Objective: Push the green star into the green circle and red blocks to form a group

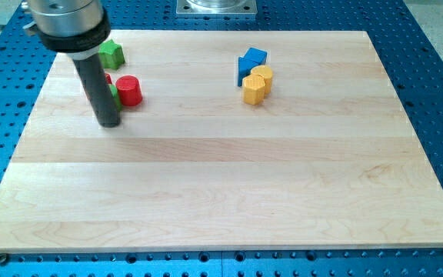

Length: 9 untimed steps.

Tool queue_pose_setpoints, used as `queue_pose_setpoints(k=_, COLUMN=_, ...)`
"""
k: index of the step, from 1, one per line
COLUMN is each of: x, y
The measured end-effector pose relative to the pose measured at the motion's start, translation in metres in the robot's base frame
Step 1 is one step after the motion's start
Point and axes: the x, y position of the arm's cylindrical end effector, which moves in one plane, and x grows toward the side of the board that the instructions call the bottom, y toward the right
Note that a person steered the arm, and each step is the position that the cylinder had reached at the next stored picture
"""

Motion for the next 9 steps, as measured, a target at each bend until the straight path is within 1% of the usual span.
queue_pose_setpoints(k=1, x=-0.035, y=-0.003)
queue_pose_setpoints(k=2, x=-0.028, y=-0.005)
queue_pose_setpoints(k=3, x=-0.027, y=0.048)
queue_pose_setpoints(k=4, x=-0.037, y=0.064)
queue_pose_setpoints(k=5, x=-0.074, y=0.054)
queue_pose_setpoints(k=6, x=-0.092, y=0.03)
queue_pose_setpoints(k=7, x=-0.155, y=0.071)
queue_pose_setpoints(k=8, x=-0.22, y=0.062)
queue_pose_setpoints(k=9, x=-0.216, y=0.012)
